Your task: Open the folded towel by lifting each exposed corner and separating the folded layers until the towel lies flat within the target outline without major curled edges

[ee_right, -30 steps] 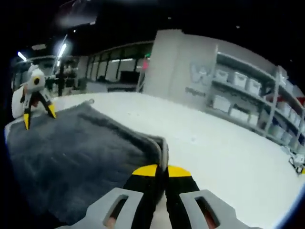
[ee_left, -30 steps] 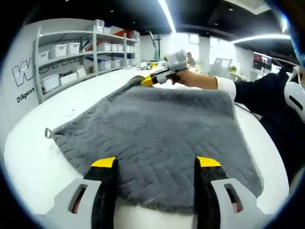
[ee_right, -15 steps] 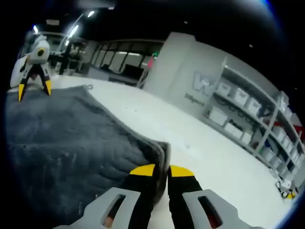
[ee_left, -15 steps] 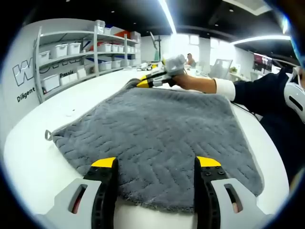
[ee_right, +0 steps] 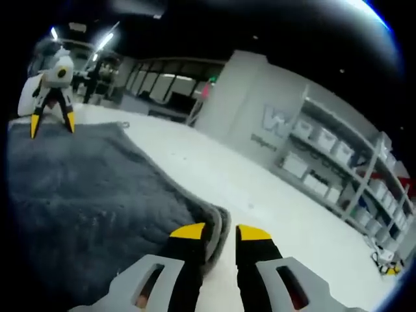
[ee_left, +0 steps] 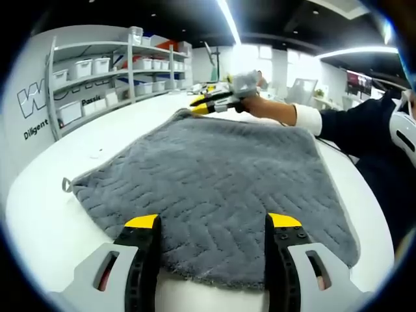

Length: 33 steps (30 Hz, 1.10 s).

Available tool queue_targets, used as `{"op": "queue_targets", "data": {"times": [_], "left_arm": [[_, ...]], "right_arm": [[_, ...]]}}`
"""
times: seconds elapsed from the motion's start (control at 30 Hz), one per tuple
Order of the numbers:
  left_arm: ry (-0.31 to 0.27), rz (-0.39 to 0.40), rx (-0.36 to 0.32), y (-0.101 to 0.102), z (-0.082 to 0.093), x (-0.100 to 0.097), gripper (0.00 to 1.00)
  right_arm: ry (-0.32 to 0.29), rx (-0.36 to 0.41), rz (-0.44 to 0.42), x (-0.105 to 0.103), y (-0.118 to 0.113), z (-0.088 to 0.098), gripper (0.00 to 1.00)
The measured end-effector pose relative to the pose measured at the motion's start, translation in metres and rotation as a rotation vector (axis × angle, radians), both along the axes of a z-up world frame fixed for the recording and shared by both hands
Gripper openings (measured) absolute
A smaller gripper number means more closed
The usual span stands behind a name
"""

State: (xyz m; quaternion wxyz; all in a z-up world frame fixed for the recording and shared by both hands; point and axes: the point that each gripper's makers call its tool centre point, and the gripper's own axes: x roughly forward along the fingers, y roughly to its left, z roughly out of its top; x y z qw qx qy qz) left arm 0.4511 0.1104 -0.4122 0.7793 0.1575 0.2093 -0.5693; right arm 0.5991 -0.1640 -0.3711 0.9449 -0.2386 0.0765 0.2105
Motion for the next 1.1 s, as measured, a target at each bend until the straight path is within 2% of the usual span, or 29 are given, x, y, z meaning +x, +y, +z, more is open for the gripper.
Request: {"op": "queue_targets", "data": {"times": [0.2, 0.37, 0.53, 0.67, 0.83, 1.1], "left_arm": [[0.000, -0.001, -0.004, 0.002, 0.000, 0.004, 0.64], [-0.002, 0.000, -0.001, 0.003, 0.001, 0.006, 0.64], [-0.002, 0.000, -0.001, 0.004, 0.001, 0.010, 0.64], [-0.003, 0.000, 0.000, 0.003, 0.001, 0.010, 0.64], [-0.004, 0.000, 0.002, 0.003, 0.001, 0.010, 0.64], [-0.004, 0.000, 0.003, 0.001, 0.001, 0.007, 0.64]], "right_arm": [[0.079, 0.033, 0.042, -0.012, 0.004, -0.003, 0.09], [0.088, 0.002, 0.029, -0.011, 0.001, -0.012, 0.07], [0.148, 0.016, 0.008, -0.006, -0.006, -0.030, 0.06], [0.157, 0.042, 0.020, -0.008, -0.002, -0.031, 0.01], [0.136, 0.002, 0.018, -0.007, -0.003, -0.029, 0.00], [0.059, -0.012, 0.005, -0.003, -0.006, -0.013, 0.00]]}}
